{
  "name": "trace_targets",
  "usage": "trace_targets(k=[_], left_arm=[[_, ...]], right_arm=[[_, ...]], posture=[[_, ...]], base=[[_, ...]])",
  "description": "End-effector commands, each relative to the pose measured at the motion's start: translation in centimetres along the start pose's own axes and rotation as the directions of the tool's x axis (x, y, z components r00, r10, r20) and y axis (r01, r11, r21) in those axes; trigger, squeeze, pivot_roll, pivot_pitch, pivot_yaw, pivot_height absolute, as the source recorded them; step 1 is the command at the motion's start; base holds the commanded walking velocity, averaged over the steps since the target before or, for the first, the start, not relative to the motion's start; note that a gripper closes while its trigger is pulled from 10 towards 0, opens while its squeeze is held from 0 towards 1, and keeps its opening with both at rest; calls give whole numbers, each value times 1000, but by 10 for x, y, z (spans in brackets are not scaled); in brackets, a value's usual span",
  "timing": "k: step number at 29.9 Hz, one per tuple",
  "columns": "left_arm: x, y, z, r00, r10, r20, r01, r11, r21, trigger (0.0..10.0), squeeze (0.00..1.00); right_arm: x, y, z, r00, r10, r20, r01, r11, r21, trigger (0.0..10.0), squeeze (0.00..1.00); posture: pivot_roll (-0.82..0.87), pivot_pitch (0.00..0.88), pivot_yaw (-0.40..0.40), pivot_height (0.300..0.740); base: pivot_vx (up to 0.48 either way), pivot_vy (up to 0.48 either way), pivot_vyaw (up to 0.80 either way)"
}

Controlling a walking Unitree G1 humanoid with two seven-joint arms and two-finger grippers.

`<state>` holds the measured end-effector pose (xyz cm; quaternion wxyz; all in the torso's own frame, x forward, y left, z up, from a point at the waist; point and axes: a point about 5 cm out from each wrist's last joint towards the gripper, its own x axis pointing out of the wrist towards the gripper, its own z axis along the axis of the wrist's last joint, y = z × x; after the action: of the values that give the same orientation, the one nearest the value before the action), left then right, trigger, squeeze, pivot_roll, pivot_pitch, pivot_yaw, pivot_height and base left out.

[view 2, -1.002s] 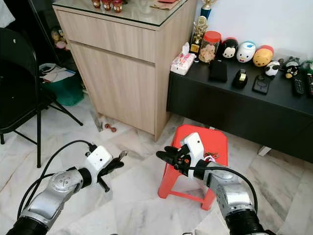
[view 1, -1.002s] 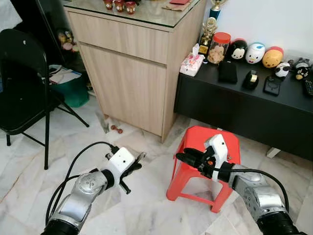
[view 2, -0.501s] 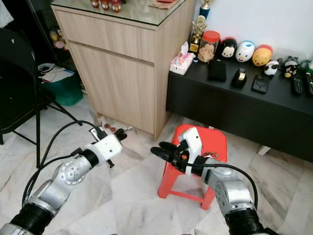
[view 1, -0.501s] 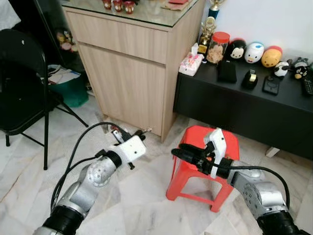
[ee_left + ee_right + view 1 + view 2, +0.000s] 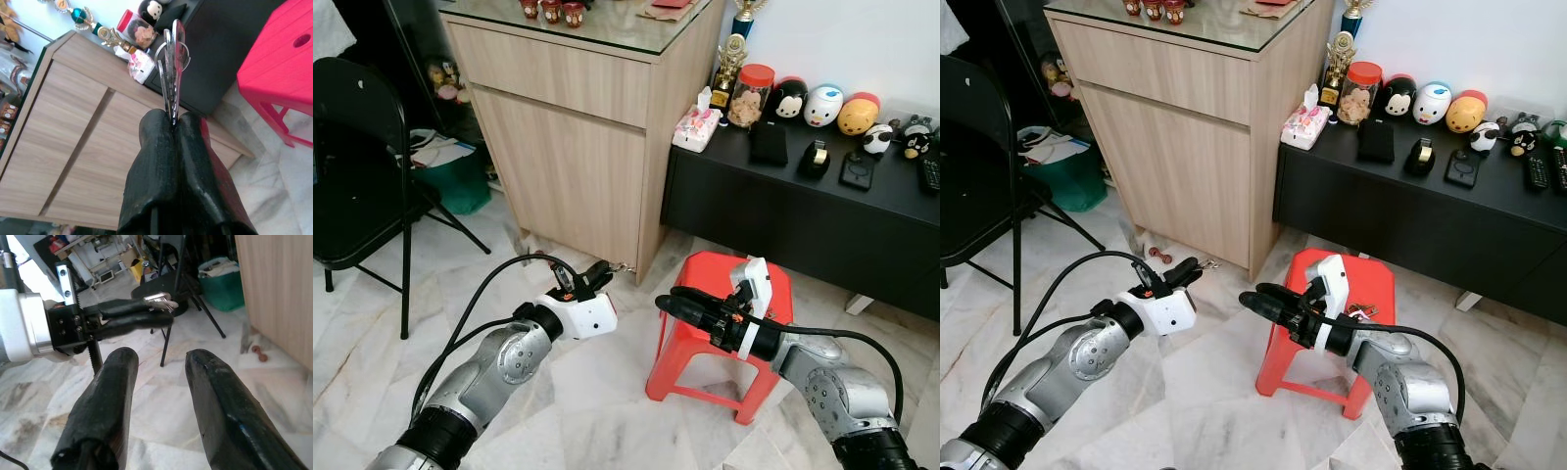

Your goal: Hang keys on a hook

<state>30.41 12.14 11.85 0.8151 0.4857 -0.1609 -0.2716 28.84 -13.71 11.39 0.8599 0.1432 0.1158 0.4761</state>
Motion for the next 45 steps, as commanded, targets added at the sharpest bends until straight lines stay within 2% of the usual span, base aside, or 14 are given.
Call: trace_targets(k=[1,2,3,5,9,10,12,17,24,26,45], left_arm=[[1,-5,0,999,-30,12,30,1000,0,10000,0],[1,-8,2,998,-49,29,51,996,-76,10000,0],[1,-8,2,998,-49,29,51,996,-76,10000,0],[2,-8,8,997,-55,53,66,969,-237,10000,0],[3,-14,14,991,-109,78,130,923,-362,10000,0],[3,-18,21,983,-142,117,178,893,-412,10000,0],[3,-21,27,974,-171,149,220,870,-442,10000,0],[3,-27,36,942,-268,202,332,831,-445,10000,0],[5,-25,46,931,-268,249,360,794,-490,10000,0],[7,-23,53,921,-270,280,381,772,-509,10000,0],[2,-25,64,880,-333,339,472,690,-549,10000,0]], right_arm=[[-3,-1,1,1000,-17,-25,15,998,-57,10000,1000],[-3,-8,1,995,-82,-49,76,989,-127,10000,0],[-3,-8,1,995,-82,-49,76,989,-127,10000,0],[-5,-12,11,994,-105,2,104,982,-154,10000,0],[-6,-12,11,995,-95,-26,88,978,-190,10000,0],[-6,-13,8,993,-102,-55,88,973,-212,10000,0],[-5,-13,6,993,-102,-57,88,973,-214,10000,0],[2,-11,5,995,-92,-47,81,977,-199,10000,0],[4,-12,-3,990,-96,-104,72,973,-219,10000,0],[5,-12,-4,992,-88,-95,67,976,-205,10000,0],[5,-12,-3,998,-69,8,69,994,-88,10000,0]], posture=[[105,94,-33,740],[102,92,-32,740],[102,92,-32,740],[101,85,-31,740],[98,76,-29,740],[98,72,-28,740],[98,71,-28,740],[101,59,-27,740],[105,51,-28,740],[105,53,-29,740],[110,84,-30,740]], base=[[0,0,0],[0,0,0],[0,0,0],[0,0,0],[0,0,0],[0,0,0],[0,0,0],[0,0,0],[0,0,0],[0,0,0],[0,0,0]])
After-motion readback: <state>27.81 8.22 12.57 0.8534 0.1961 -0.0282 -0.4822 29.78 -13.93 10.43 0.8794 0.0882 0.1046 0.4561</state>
